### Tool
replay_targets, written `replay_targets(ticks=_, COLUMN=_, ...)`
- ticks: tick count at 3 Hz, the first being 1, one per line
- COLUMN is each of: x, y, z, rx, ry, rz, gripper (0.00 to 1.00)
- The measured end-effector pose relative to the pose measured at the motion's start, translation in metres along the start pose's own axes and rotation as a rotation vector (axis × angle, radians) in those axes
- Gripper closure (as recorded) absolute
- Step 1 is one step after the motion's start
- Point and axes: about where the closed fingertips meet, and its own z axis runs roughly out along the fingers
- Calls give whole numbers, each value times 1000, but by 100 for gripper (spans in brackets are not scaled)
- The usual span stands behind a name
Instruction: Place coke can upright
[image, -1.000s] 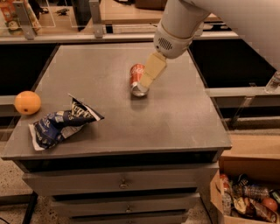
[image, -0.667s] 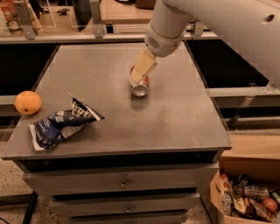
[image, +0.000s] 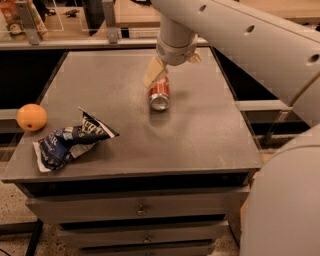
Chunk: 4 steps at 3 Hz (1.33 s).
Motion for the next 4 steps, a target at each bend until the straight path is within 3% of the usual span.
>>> replay_targets(ticks=1, x=-7, y=-2, z=21, rx=16, ry=17, rz=108, gripper=0)
replay_targets(ticks=2, x=-11, y=0, z=36, rx=12, ry=20, rz=176, gripper=0)
replay_targets(ticks=4, x=-18, y=6, z=56, rx=46, ry=46, rz=261, gripper=0)
